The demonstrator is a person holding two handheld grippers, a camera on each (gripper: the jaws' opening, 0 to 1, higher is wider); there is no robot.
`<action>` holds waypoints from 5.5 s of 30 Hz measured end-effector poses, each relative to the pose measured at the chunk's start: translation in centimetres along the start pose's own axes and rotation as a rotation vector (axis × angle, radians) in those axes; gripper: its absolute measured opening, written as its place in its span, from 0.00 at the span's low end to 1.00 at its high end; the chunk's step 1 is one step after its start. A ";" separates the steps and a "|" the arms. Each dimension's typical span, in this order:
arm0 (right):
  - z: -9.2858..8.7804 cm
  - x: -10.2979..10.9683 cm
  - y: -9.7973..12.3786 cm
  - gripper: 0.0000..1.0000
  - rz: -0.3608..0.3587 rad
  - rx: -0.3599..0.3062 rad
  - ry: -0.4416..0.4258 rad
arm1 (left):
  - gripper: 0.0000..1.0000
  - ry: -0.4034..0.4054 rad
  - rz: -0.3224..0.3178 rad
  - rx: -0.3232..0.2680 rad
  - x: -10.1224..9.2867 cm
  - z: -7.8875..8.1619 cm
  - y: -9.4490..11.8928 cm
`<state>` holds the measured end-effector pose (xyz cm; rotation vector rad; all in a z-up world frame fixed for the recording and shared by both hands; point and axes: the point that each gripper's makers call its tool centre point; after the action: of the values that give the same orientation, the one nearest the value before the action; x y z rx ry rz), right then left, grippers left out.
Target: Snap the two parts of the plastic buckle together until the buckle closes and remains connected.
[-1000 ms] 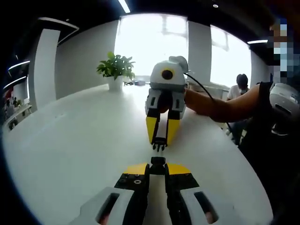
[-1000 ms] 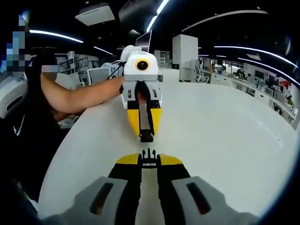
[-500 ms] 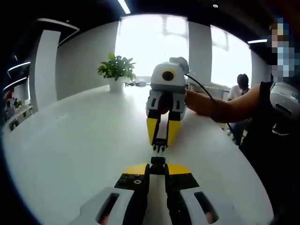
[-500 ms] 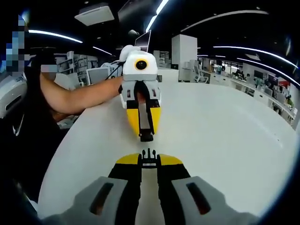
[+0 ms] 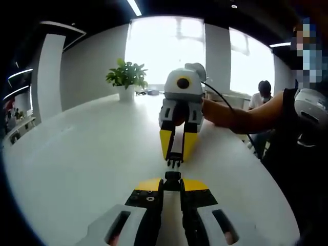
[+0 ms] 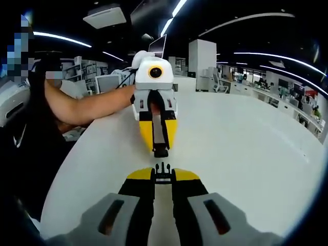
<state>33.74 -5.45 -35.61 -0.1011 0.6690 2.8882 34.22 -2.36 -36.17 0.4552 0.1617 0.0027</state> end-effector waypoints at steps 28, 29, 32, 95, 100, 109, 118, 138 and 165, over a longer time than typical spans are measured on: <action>-1.0 0.2 -0.7 0.11 0.007 0.035 0.020 | 0.11 -0.058 0.021 0.029 0.6 -1.2 -0.8; -1.0 0.2 -0.7 0.11 0.007 0.036 0.019 | 0.11 -0.056 0.021 0.029 0.7 -1.2 -0.8; -1.1 0.2 -0.8 0.11 0.006 0.040 0.017 | 0.11 -0.047 0.018 0.026 0.7 -1.2 -0.7; -0.8 0.1 -1.7 0.11 0.008 -0.003 0.031 | 0.11 -0.027 0.000 0.002 0.2 -1.1 -1.3; -0.8 0.2 -1.6 0.11 0.007 -0.002 0.033 | 0.11 -0.029 0.002 0.002 0.3 -1.1 -1.4; -0.9 0.2 -1.6 0.11 0.008 -0.001 0.034 | 0.11 -0.032 0.004 0.005 0.4 -1.0 -1.5; -0.8 0.2 -1.7 0.11 0.010 0.001 0.043 | 0.11 -0.040 0.003 0.004 0.3 -0.7 -1.9; -0.2 0.9 -1.4 0.10 0.015 -0.003 0.053 | 0.09 -0.004 0.001 0.026 0.2 -0.7 -3.4; -0.8 0.8 -1.6 0.11 0.013 -0.007 0.043 | 0.10 -0.011 0.006 0.012 0.1 -0.4 -2.9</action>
<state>33.30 -4.22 -37.11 -0.1602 0.6691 2.9089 34.17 -4.76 -37.79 0.4680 0.1498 0.0056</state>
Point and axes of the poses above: the point that each gripper's makers call its tool centre point, and the gripper's own axes: y roughly backward along the fingers, x roughly to its left, z roughly out of its top, and after that the axes turned 4 degrees about y, right-handed
